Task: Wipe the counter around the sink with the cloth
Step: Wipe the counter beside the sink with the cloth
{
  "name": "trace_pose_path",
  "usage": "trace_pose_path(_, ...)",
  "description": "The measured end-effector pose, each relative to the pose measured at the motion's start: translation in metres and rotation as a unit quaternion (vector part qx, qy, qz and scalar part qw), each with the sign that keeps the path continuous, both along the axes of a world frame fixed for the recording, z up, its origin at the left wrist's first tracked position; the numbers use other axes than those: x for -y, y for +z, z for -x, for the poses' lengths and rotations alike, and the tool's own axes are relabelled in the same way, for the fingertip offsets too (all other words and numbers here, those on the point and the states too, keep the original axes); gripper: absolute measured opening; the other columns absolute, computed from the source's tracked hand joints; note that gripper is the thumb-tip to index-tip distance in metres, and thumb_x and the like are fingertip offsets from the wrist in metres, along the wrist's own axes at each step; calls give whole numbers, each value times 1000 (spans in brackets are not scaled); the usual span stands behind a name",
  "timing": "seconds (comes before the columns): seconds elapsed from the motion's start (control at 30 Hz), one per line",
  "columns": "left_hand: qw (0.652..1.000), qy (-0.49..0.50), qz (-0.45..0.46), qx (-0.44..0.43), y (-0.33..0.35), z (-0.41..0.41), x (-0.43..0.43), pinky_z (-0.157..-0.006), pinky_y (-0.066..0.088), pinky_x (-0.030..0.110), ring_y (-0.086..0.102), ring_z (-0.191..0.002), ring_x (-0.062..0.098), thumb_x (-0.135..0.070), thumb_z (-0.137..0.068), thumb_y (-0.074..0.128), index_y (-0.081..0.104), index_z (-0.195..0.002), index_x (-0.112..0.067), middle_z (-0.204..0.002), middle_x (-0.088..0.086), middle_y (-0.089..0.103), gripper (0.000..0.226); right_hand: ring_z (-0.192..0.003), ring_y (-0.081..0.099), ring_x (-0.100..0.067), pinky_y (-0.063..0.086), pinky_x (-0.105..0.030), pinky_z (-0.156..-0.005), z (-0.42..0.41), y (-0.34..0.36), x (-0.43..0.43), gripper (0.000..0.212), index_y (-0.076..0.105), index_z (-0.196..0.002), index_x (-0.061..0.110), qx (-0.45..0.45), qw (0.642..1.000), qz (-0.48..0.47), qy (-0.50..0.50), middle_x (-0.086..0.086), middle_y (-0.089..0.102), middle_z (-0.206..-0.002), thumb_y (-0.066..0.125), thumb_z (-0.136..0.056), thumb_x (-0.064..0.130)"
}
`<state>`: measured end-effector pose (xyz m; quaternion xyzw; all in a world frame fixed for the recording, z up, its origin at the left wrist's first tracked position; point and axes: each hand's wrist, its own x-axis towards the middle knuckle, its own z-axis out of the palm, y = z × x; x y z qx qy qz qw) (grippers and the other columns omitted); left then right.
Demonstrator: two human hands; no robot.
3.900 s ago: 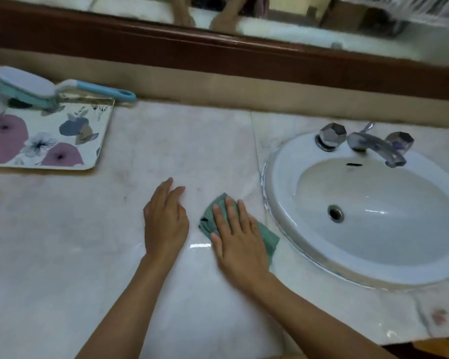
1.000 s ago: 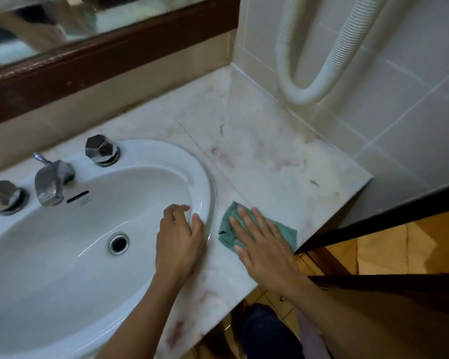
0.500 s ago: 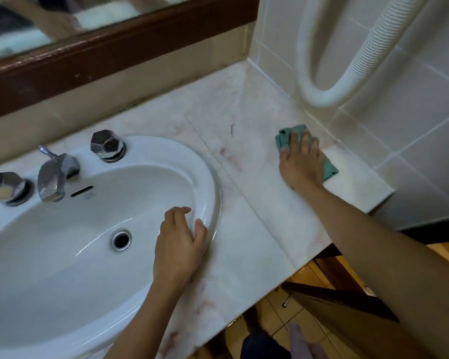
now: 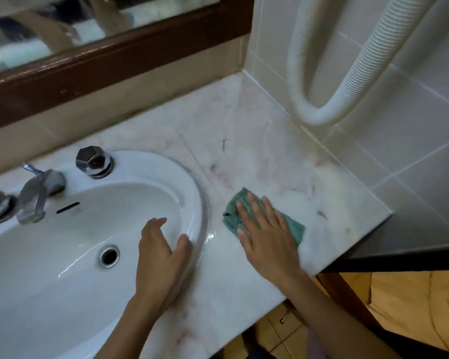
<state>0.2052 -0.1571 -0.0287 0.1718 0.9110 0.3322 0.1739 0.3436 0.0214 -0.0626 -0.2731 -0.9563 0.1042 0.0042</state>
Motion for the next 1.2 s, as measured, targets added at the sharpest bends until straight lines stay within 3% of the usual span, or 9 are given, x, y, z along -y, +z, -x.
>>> trace_pose_path(0.13,1000,-11,-22,-6,6,14,-47,-113,21,34,16,-146,21,-48,-88,42,25,-149,-17,-161,3,8,70,-145,22,-30,28,-48,-112,26,-1,-72,60,28,-150,22,20,994,1,-109,-5,24,-158,20,-96,47)
trace_pose_path(0.27,1000,6,-4,-2,-1,6,-62,-100,39,41,41,-134,30,-49,-94,37,17,-148,-32,-160,-11,-10,60,-148,7,-29,15,-46,-116,97,-1,-152,58,12,-153,24,46,993,-5,-111,-3,7,-162,19,-100,45)
trace_pose_path(0.4,999,19,20,-17,-2,5,-64,-96,44,43,44,-132,28,-52,-92,34,18,-146,-38,-159,-14,-9,58,-148,1,-29,7,-45,-118,180,3,-195,57,6,-154,23,41,992,6,-119,-3,0,-162,17,-101,44)
trace_pose_path(0.53,999,28,35,-22,-5,7,-67,-93,44,41,50,-125,30,-51,-90,35,19,-144,-39,-158,-14,-7,58,-148,0,-30,6,-47,-118,249,3,-198,58,5,-154,24,46,996,17,-68,-3,-1,-162,15,-101,44)
trace_pose_path(0.63,999,32,29,-23,-5,7,-67,-90,43,38,50,-123,29,-48,-91,38,20,-144,-39,-159,-11,-5,56,-148,1,-28,9,-46,-117,272,5,-204,57,5,-154,28,66,997,2,39,1,-1,-162,16,-100,46)
trace_pose_path(0.83,999,21,6,-38,-8,7,-66,-89,41,35,49,-125,29,-46,-93,37,23,-143,-41,-159,-12,-4,52,-148,1,-18,8,-36,-115,254,11,-192,55,11,-152,36,59,975,22,215,10,0,-162,24,-101,49)
trace_pose_path(1.07,999,30,-29,-34,-6,7,-64,-96,38,36,48,-125,30,-45,-92,40,22,-145,-38,-160,-7,0,56,-148,2,-17,8,-37,-115,185,7,-114,55,14,-152,38,46,975,26,217,12,2,-161,28,-100,49)
trace_pose_path(1.2,993,32,-110,-17,1,4,-50,-106,39,41,40,-133,21,-32,-91,45,23,-145,-29,-156,-3,19,59,-148,-1,-17,7,-37,-117,122,12,-68,55,12,-152,34,54,984,21,170,11,0,-161,25,-101,48)
